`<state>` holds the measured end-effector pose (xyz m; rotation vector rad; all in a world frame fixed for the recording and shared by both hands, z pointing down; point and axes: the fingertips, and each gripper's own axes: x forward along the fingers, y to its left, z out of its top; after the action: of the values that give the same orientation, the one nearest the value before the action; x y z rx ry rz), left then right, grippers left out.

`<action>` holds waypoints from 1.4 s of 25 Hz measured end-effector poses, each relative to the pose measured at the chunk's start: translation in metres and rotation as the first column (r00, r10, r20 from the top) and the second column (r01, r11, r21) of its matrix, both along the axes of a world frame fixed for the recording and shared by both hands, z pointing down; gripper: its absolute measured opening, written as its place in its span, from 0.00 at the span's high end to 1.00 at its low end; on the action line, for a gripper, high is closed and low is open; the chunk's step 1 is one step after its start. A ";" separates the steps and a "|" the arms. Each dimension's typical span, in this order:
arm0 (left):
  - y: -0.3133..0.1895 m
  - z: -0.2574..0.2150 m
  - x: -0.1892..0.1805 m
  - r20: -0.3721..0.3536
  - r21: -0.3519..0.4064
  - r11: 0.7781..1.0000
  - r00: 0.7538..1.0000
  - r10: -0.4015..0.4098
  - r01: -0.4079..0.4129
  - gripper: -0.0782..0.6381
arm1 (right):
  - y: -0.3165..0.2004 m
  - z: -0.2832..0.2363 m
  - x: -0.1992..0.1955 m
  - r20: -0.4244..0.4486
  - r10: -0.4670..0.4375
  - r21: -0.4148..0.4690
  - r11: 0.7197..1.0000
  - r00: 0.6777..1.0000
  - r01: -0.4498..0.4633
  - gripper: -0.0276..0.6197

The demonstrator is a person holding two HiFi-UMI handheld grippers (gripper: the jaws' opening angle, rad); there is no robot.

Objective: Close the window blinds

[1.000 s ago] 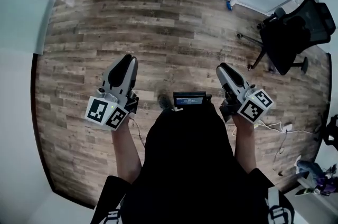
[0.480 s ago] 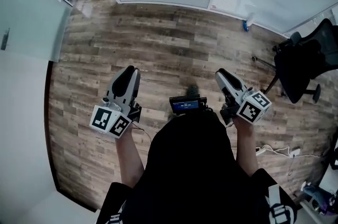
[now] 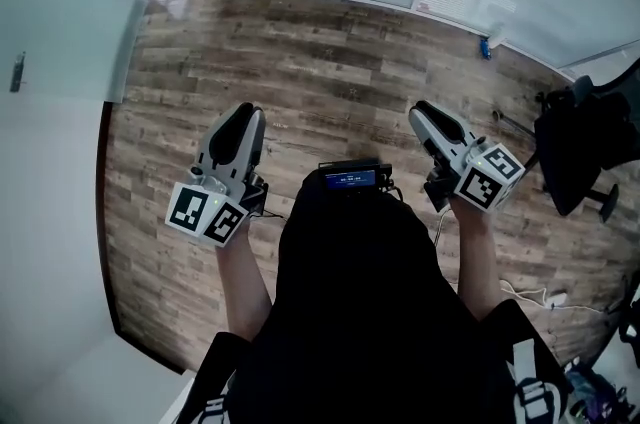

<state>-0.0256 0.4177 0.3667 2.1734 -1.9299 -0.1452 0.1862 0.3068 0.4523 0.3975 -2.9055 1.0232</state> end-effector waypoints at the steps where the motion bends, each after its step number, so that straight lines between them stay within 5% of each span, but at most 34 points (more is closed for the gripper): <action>1: -0.005 0.001 0.000 0.000 -0.004 1.000 1.000 0.003 -0.003 0.79 | -0.002 0.003 0.002 0.001 0.006 -0.010 1.000 1.000 -0.006 0.85; 12: -0.094 0.012 -0.034 -0.059 0.041 0.991 0.990 0.129 -0.127 0.79 | -0.051 0.013 -0.019 -0.044 0.120 -0.017 0.992 0.992 -0.121 0.85; 20: -0.160 0.003 -0.107 -0.112 0.113 0.975 0.972 0.206 -0.194 0.79 | -0.106 -0.016 -0.094 -0.064 0.180 0.069 0.982 0.982 -0.175 0.85; 35: -0.190 0.018 -0.195 -0.182 0.113 0.960 0.944 0.274 -0.257 0.79 | -0.132 -0.015 -0.181 -0.153 0.258 0.089 0.965 0.954 -0.246 0.81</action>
<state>-0.2208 0.2272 0.3850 2.3519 -1.5354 -0.3875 0.0050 0.1751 0.4372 0.8338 -2.7975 0.8689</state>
